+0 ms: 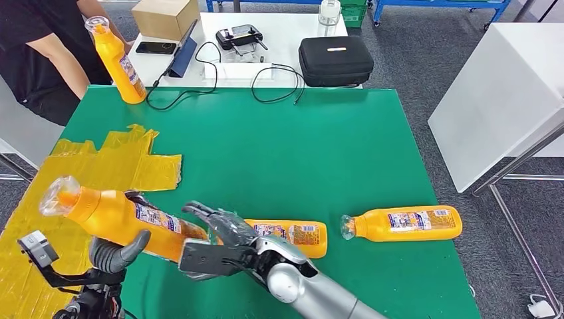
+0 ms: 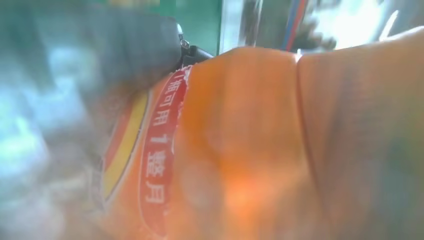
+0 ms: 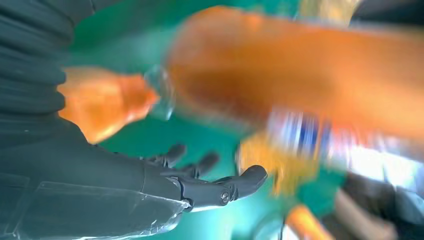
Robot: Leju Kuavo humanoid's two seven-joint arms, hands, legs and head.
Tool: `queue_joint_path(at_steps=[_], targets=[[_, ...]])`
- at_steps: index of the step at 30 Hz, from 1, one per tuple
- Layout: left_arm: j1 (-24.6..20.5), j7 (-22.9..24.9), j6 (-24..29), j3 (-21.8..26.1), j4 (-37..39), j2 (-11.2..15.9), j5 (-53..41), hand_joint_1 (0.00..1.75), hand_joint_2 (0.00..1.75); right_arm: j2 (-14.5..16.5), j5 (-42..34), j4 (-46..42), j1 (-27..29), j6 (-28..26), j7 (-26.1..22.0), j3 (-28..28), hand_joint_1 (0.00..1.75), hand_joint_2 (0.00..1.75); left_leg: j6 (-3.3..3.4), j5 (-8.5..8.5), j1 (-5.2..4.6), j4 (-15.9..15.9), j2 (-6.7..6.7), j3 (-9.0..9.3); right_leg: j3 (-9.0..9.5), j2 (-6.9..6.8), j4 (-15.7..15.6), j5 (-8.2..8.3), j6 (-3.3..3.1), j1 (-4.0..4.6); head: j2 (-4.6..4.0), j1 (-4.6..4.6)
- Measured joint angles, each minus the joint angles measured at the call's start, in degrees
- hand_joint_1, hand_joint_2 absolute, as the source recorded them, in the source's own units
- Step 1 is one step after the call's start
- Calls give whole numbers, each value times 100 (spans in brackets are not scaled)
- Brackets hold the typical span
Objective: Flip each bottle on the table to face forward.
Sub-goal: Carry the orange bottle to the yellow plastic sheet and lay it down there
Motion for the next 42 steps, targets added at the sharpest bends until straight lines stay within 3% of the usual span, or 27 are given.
queue_joint_path(at_steps=[5,9,13,17,25,31,35,42], targets=[[13,-395,2462,260,-458,50,-3480,175,175,-693,67,-1726,980,-175,-197,-909,0,0,1,-1,-2,1,-25,-13,-4,-21,-2,0,1,-1,0,1],[-36,-334,3372,391,-626,104,-5011,175,175,-982,127,-2529,1412,-97,-283,-1351,0,0,1,-1,-2,1,-24,-13,-8,-20,-2,0,1,-1,0,0],[-136,132,4245,446,-606,250,-6582,175,175,-1135,153,-2998,1649,-82,-420,-1534,0,0,-1,0,0,0,-24,-12,-7,-20,-1,0,1,1,0,-1],[-218,362,4605,532,-450,480,-7297,175,175,-1253,153,-3286,1746,-57,-472,-1608,0,0,-3,2,3,0,-21,-9,-7,-19,1,0,0,3,0,-2],[-265,451,4651,566,-282,621,-7444,175,175,-1342,151,-3473,1789,-38,-477,-1657,0,0,-3,2,1,0,-21,-12,-6,-19,1,0,0,0,0,1],[-328,931,4715,668,221,893,-8401,175,175,-1408,94,-3486,1793,15,-462,-1658,0,0,-3,2,0,0,-21,-11,-6,-19,1,0,0,0,0,-1],[-343,994,4666,681,798,1109,-8796,175,175,-1533,56,-3485,1776,213,-310,-1652,0,175,-4,3,3,0,-21,-11,-6,-19,2,0,0,1,0,-1],[-368,698,4796,645,1587,1201,-8654,175,175,-1767,-117,-3454,1641,429,-237,-1623,0,175,-4,3,0,0,-20,-12,-6,-19,1,0,0,0,0,1]])
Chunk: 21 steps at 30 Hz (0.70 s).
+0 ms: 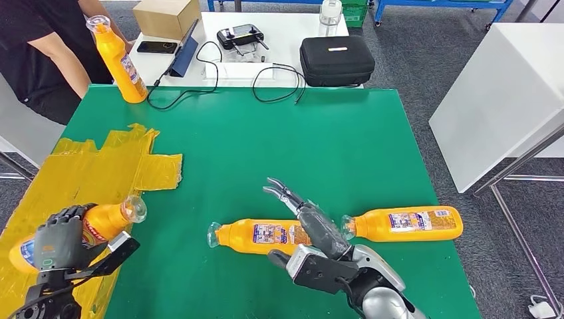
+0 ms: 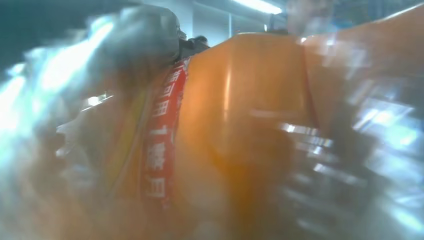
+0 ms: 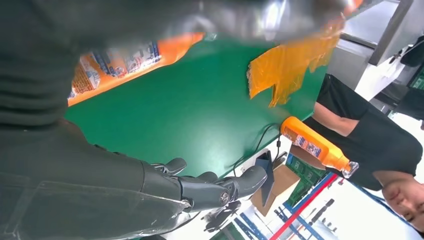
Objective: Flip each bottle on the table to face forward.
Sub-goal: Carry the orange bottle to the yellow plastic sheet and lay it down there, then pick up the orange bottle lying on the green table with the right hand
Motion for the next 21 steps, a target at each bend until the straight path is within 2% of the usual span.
queue_joint_path(at_steps=[3,4,7,8,13,21], targets=[[-1,-49,56,-18,200,12,-80,175,175,-48,-29,14,-52,24,2,23,0,175,0,0,0,0,0,-1,0,0,0,0,0,0,0,-1],[-2,-57,75,-25,264,24,-124,163,175,-60,-42,20,-67,30,3,33,0,175,0,0,0,0,0,-1,0,0,0,0,0,0,0,-1],[-12,-96,120,-43,467,75,-199,32,44,-87,-74,46,-107,43,7,57,0,175,0,0,0,0,0,0,0,0,0,0,0,0,0,-2],[-18,-113,146,-46,530,93,-213,0,0,-94,-85,56,-118,45,9,62,0,175,0,0,1,0,0,0,0,0,0,0,0,0,0,-1],[-52,-220,319,-67,769,126,-161,0,0,-126,-108,113,-149,62,44,93,0,175,0,0,2,0,-1,0,0,0,1,0,0,1,0,-2],[-45,-833,693,-92,790,117,465,0,0,-176,355,457,-323,50,516,149,0,175,0,0,1,0,-1,0,2,-1,0,0,0,1,0,-1]])
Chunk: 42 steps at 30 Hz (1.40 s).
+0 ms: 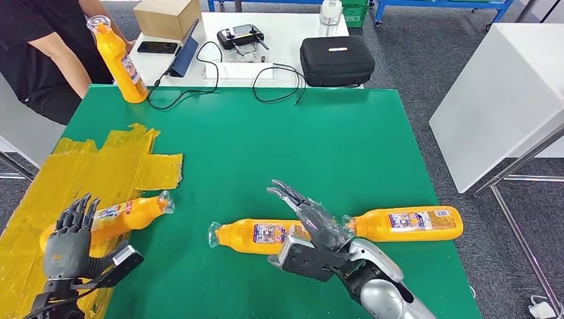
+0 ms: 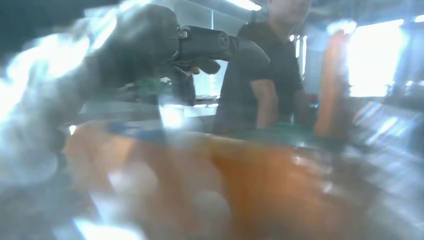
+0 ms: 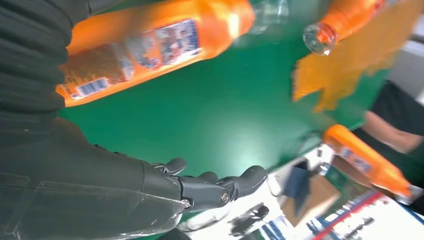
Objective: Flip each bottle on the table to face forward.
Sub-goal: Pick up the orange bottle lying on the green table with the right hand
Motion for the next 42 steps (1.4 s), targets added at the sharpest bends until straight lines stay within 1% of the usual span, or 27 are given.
queue_joint_path(at_steps=[3,14,17,19,21,23,27,29,31,35,38,42], targets=[[9,-122,97,-2,-46,-16,116,0,0,0,53,186,-64,10,47,16,0,175,0,0,0,0,-1,0,1,0,0,0,0,0,0,0],[20,-176,128,-3,-67,-40,178,0,0,2,64,458,-127,13,54,60,0,175,0,0,1,0,-1,0,0,0,0,0,0,1,0,-2],[36,-447,184,-3,-131,-65,605,0,0,10,75,510,-135,35,76,64,0,175,0,0,1,0,-1,0,1,0,0,0,0,1,0,-1],[58,-857,171,7,-287,-127,1311,0,0,33,107,578,-152,54,93,73,0,175,0,0,0,0,-1,0,1,-1,0,0,0,0,0,-1],[80,-1354,67,43,-539,-249,2217,0,0,74,144,672,-178,77,114,83,0,175,0,0,0,0,-2,0,1,-1,0,0,0,0,0,-1],[93,-1687,-164,106,-875,-415,3121,0,0,122,161,779,-201,95,161,92,0,175,0,0,-1,0,-3,0,2,-1,0,0,0,0,0,0],[89,-1820,-959,251,-1733,-803,4720,0,0,219,300,1019,-210,104,349,109,0,175,1,0,-1,1,-2,0,2,-1,0,0,0,0,0,-1],[84,-1832,-1376,324,-2151,-1011,5168,0,0,269,525,1172,-221,103,525,131,0,175,1,0,-1,1,-2,0,3,-1,0,0,0,0,0,-1],[84,-1841,-1588,371,-2514,-1195,5293,0,0,327,819,1344,-252,99,705,170,0,175,1,0,-1,1,-3,0,3,-1,0,0,0,0,0,-1],[86,-1845,-1637,401,-3032,-1451,5240,0,0,482,1362,1781,-375,155,992,304,0,175,0,0,0,1,-2,1,2,-1,0,0,0,1,0,-2],[84,-1841,-1635,404,-3240,-1560,5237,0,0,610,1598,2162,-470,219,1103,405,0,175,0,1,1,0,-2,1,2,-2,0,0,0,1,0,-2],[55,-1766,-1673,399,-3343,-1617,5293,0,0,759,1745,2625,-631,319,1143,473,0,175,0,0,3,0,1,11,5,1,0,0,0,2,0,-2]])
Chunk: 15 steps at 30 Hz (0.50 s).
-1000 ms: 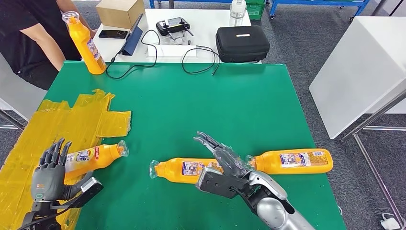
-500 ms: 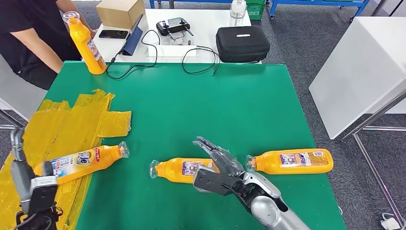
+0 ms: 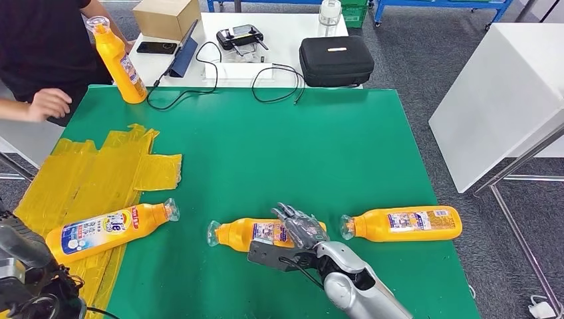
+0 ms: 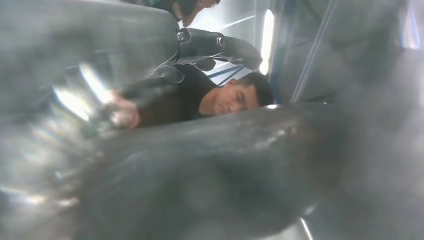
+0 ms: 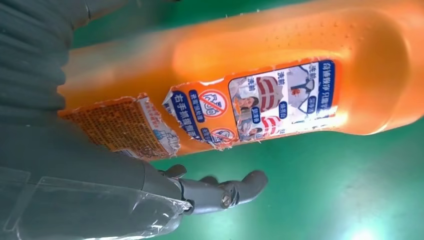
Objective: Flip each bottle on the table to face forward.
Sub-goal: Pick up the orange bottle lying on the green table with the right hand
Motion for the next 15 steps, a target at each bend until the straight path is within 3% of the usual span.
queue_joint_path(at_steps=[9,13,15], targets=[[-25,91,-32,-9,-10,-27,41,0,0,146,296,523,-265,143,136,107,4,175,0,-4,-2,-1,7,40,-12,1,-3,-4,-3,-1,0,2],[-49,152,-36,-18,-9,-27,78,0,0,157,677,768,-404,441,213,286,164,175,-1,-6,-2,-1,12,55,-8,2,-4,-5,-4,-1,0,1],[-87,170,-30,-32,-8,-27,109,0,0,159,761,914,-468,527,156,376,175,175,-1,-6,-1,-1,15,65,0,3,-4,-5,-4,-1,0,1]])
